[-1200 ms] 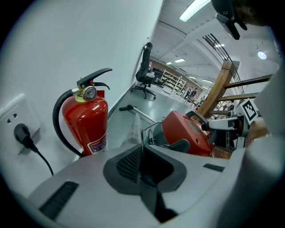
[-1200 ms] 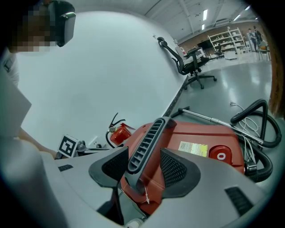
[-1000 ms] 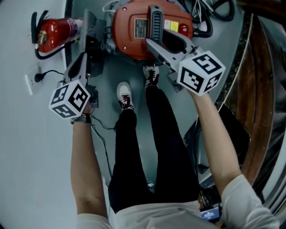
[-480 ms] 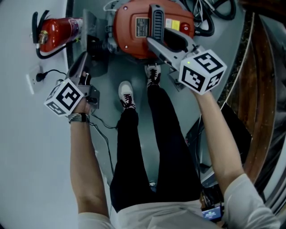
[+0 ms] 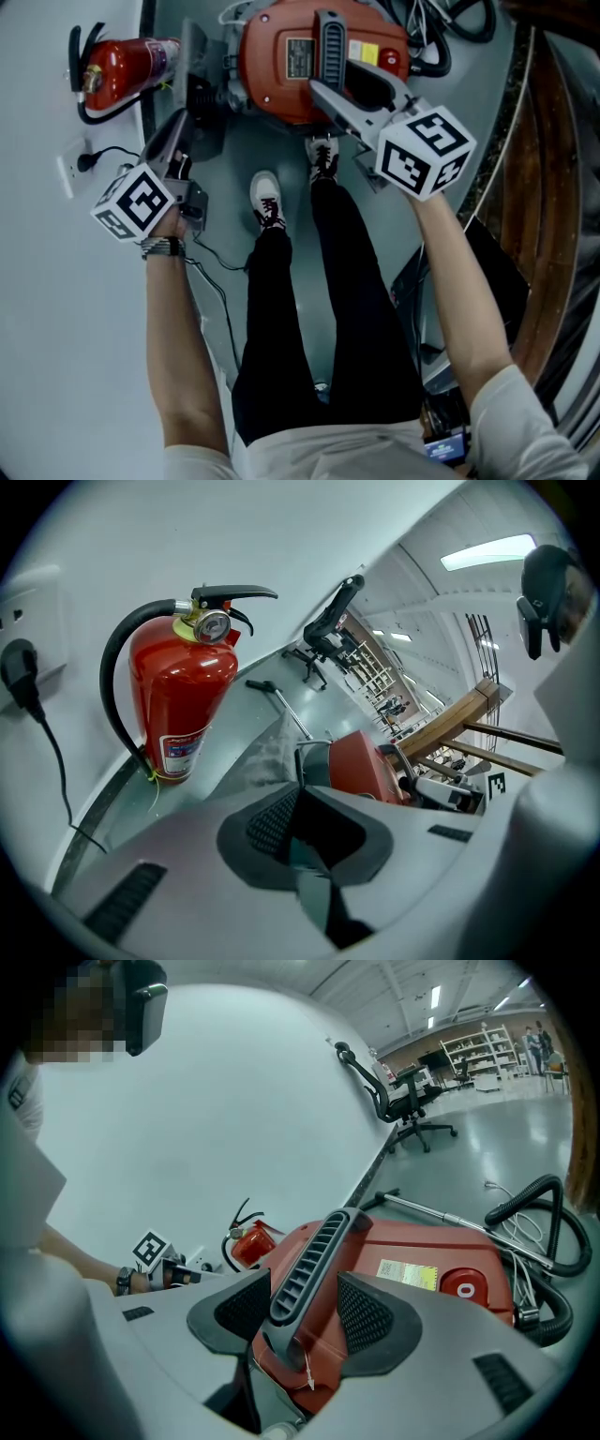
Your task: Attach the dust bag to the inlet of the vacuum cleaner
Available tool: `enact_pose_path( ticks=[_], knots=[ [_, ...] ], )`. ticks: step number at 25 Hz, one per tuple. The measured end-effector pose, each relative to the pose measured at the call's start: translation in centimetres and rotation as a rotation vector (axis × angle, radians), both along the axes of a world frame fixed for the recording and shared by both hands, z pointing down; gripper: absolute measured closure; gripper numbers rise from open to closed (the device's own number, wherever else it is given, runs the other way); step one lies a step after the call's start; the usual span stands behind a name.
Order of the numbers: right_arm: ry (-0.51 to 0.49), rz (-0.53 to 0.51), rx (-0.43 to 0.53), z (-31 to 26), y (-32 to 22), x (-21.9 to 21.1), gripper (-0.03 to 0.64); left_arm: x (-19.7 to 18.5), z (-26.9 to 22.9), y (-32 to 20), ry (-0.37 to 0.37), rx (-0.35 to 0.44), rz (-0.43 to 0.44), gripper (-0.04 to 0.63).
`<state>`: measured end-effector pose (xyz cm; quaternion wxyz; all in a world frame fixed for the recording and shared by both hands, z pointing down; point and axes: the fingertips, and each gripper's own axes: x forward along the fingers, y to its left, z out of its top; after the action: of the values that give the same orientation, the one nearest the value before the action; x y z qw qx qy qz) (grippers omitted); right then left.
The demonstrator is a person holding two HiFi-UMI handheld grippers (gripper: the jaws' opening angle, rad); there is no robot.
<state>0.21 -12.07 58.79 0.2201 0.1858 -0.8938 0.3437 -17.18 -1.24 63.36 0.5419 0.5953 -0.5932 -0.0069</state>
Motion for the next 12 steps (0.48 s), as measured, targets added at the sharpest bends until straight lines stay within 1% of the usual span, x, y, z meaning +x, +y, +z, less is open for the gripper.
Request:
enact_pose_path(
  ticks=[4,12],
  knots=[
    [0.002,0.004,0.011,-0.02,-0.09,0.05,0.397,0.13,0.01,-0.09,0.025,0.003,0.014,0.580],
    [0.001,-0.014,0.012,0.01,0.02,-0.04,0.399,0.25,-0.03,-0.11,0.035,0.005,0.008,0.580]
  ],
)
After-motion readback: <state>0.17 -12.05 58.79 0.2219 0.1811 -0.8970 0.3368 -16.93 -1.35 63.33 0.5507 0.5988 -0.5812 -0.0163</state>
